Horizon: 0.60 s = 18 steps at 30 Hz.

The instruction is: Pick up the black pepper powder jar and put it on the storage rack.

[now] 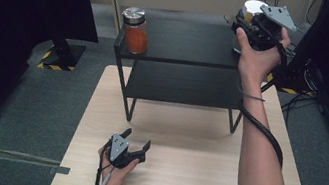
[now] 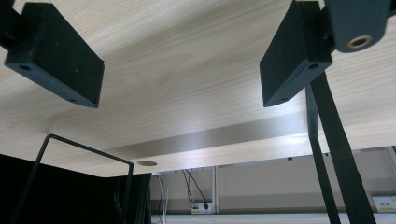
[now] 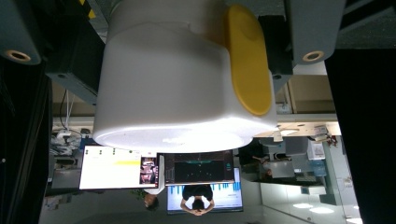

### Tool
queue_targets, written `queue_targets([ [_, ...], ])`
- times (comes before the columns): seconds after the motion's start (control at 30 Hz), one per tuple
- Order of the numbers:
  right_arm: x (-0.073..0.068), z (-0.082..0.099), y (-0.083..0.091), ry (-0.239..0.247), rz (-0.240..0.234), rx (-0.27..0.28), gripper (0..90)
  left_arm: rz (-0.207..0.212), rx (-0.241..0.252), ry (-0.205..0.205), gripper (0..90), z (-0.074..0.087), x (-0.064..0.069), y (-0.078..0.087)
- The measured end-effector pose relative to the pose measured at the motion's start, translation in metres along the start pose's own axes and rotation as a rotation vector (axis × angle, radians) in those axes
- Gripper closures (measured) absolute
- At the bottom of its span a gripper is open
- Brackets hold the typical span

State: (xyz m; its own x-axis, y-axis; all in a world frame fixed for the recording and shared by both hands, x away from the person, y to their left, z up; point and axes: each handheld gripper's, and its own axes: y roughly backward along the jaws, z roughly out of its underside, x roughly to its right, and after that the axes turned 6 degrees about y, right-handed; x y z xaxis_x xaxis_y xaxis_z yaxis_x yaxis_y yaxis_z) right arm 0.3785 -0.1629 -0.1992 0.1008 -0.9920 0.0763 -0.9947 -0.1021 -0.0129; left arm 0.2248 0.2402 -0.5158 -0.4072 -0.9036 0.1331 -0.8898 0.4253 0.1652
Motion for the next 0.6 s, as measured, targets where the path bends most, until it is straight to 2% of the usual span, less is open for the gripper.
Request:
queue_targets([
  [0.2,-0.001,0.0006,0.0008,0.002,-0.003,0.006,29.5,0.001,0.0,-0.001,13.1,0.0001,0.0002,0.0],
  [0.43,0.0021,-0.0002,0.0041,-0.007,-0.009,0.023,20.5,0.001,0.0,-0.003,13.1,0.0,0.0004,-0.0001],
  [0.6,0.0073,-0.0006,0.0071,-0.002,-0.032,0.011,15.3,0.002,0.0,-0.003,13.1,0.0001,0.0006,-0.0002],
])
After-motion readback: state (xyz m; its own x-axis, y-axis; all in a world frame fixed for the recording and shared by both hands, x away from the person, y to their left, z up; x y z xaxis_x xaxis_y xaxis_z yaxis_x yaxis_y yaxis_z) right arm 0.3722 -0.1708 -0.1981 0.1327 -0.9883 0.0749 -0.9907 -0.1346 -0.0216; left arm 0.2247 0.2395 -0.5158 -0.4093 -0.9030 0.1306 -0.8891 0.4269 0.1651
